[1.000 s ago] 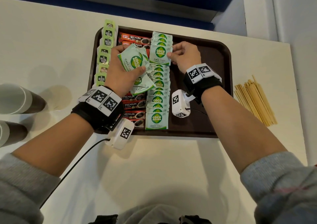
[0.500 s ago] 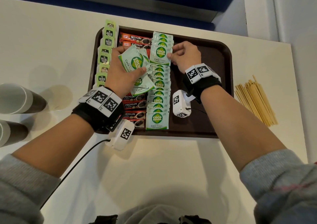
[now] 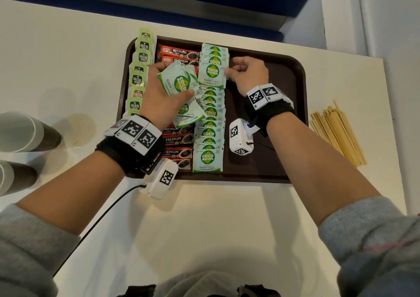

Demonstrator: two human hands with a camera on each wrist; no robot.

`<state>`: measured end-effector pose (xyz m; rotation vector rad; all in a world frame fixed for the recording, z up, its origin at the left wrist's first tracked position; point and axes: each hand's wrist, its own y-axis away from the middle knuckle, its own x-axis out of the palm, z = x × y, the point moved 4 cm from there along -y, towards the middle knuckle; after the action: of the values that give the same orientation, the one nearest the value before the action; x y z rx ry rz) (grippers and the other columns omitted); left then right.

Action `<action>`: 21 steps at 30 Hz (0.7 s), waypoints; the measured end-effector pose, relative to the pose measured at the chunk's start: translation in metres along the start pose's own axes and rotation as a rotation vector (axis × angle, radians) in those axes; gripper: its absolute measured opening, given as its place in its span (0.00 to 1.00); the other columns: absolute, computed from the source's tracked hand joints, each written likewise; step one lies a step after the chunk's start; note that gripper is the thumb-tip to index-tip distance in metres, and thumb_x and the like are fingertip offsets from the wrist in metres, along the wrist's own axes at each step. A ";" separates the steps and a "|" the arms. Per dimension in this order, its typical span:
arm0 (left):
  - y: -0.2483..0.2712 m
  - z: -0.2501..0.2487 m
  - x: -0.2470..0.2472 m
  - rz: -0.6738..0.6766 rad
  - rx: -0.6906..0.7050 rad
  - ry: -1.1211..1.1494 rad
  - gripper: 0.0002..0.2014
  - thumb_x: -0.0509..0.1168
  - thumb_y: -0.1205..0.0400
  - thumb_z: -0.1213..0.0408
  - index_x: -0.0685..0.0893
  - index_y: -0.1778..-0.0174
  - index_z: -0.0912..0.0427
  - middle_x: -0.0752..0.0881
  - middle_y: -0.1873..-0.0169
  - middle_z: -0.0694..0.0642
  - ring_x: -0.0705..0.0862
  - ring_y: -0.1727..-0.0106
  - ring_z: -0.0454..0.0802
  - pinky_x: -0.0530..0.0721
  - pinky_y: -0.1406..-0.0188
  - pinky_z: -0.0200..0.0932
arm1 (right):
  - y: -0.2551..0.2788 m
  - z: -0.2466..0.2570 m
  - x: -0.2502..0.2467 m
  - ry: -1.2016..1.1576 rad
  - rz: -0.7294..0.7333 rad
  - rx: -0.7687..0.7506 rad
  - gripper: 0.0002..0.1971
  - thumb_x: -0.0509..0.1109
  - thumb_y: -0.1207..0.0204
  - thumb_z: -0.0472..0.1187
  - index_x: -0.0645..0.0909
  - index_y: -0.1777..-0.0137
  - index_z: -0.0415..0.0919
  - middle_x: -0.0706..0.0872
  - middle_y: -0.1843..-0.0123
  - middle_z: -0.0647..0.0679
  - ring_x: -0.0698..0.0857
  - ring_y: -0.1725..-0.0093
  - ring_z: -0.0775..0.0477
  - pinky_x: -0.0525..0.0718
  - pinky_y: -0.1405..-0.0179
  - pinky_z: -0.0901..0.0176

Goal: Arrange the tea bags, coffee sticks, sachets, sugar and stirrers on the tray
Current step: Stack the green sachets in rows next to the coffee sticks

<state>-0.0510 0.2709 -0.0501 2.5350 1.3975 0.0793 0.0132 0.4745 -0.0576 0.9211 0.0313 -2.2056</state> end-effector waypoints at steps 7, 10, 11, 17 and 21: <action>0.001 0.001 0.001 0.002 0.003 0.004 0.26 0.72 0.25 0.75 0.65 0.39 0.57 0.82 0.47 0.55 0.86 0.54 0.43 0.87 0.55 0.37 | 0.002 0.003 0.003 0.015 0.057 -0.032 0.17 0.72 0.23 0.42 0.82 0.34 0.42 0.86 0.48 0.49 0.81 0.51 0.57 0.75 0.48 0.71; 0.001 0.000 0.000 -0.003 0.000 0.003 0.26 0.72 0.25 0.75 0.65 0.39 0.56 0.82 0.46 0.56 0.86 0.53 0.45 0.87 0.53 0.40 | 0.002 0.003 0.003 0.021 0.062 -0.038 0.17 0.72 0.24 0.42 0.82 0.35 0.43 0.86 0.48 0.49 0.81 0.50 0.57 0.76 0.47 0.69; 0.000 0.001 0.000 -0.002 0.001 0.002 0.26 0.72 0.25 0.75 0.65 0.39 0.57 0.82 0.47 0.55 0.86 0.53 0.44 0.87 0.53 0.39 | 0.002 0.003 0.003 0.021 0.059 -0.039 0.18 0.72 0.24 0.42 0.81 0.34 0.42 0.87 0.47 0.48 0.82 0.50 0.57 0.77 0.45 0.68; 0.001 0.001 0.002 0.016 0.002 -0.002 0.27 0.73 0.25 0.75 0.65 0.39 0.56 0.82 0.50 0.49 0.86 0.53 0.44 0.88 0.51 0.41 | 0.008 0.004 -0.001 0.015 0.026 -0.064 0.18 0.73 0.24 0.45 0.82 0.35 0.42 0.86 0.51 0.52 0.82 0.52 0.58 0.78 0.49 0.72; 0.002 0.001 0.004 0.020 0.007 -0.003 0.27 0.75 0.27 0.74 0.66 0.40 0.56 0.83 0.47 0.54 0.87 0.50 0.49 0.88 0.48 0.48 | 0.022 0.012 0.002 -0.009 0.097 -0.150 0.11 0.73 0.26 0.51 0.87 0.49 0.47 0.87 0.54 0.56 0.84 0.53 0.58 0.81 0.52 0.69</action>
<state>-0.0468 0.2728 -0.0503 2.5534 1.3744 0.0748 0.0191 0.4538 -0.0441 0.8124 0.1433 -2.0873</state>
